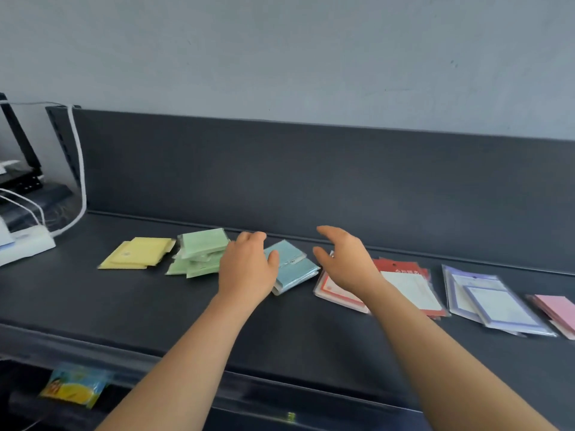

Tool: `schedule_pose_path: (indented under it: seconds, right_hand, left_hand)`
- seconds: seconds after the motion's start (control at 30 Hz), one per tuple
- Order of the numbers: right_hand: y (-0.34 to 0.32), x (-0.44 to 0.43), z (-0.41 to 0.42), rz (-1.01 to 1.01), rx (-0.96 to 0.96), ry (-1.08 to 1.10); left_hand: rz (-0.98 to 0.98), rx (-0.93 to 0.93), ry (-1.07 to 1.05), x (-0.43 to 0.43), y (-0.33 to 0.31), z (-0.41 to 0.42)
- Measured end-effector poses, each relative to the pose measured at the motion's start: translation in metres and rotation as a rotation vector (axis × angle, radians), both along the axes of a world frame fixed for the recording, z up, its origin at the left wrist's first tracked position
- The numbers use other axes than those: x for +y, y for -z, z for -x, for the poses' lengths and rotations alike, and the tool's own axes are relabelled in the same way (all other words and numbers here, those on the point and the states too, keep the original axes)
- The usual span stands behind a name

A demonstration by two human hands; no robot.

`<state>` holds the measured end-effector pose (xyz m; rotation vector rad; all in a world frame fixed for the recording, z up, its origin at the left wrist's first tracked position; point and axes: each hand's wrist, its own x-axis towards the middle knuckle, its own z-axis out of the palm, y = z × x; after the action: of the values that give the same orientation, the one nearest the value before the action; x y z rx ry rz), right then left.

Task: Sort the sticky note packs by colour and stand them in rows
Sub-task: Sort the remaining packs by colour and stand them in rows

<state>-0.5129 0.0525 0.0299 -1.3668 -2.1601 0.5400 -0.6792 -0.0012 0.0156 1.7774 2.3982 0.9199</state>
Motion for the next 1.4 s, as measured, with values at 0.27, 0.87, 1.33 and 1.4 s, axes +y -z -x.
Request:
schedule_pose_path:
  seconds: [0.27,0.87,1.33,1.4]
  right_hand:
    - [0.0,-0.016,-0.041,-0.221,-0.254,0.116]
    - [0.009,-0.072,-0.295,-0.187,-0.32,0.4]
    - [0.024,-0.111,-0.551,-0.068,-0.366,0.572]
    - [0.027,-0.11,-0.577,-0.04,-0.368,0.597]
  left_hand:
    - [-0.064,0.246,0.129,0.002,-0.013,-0.041]
    - [-0.145,0.203,0.465,-0.021,-0.01,-0.288]
    - [-0.072,0.095,0.662,-0.029,0.007,-0.539]
    - [-0.046,0.094,0.69,-0.024,0.007,-0.565]
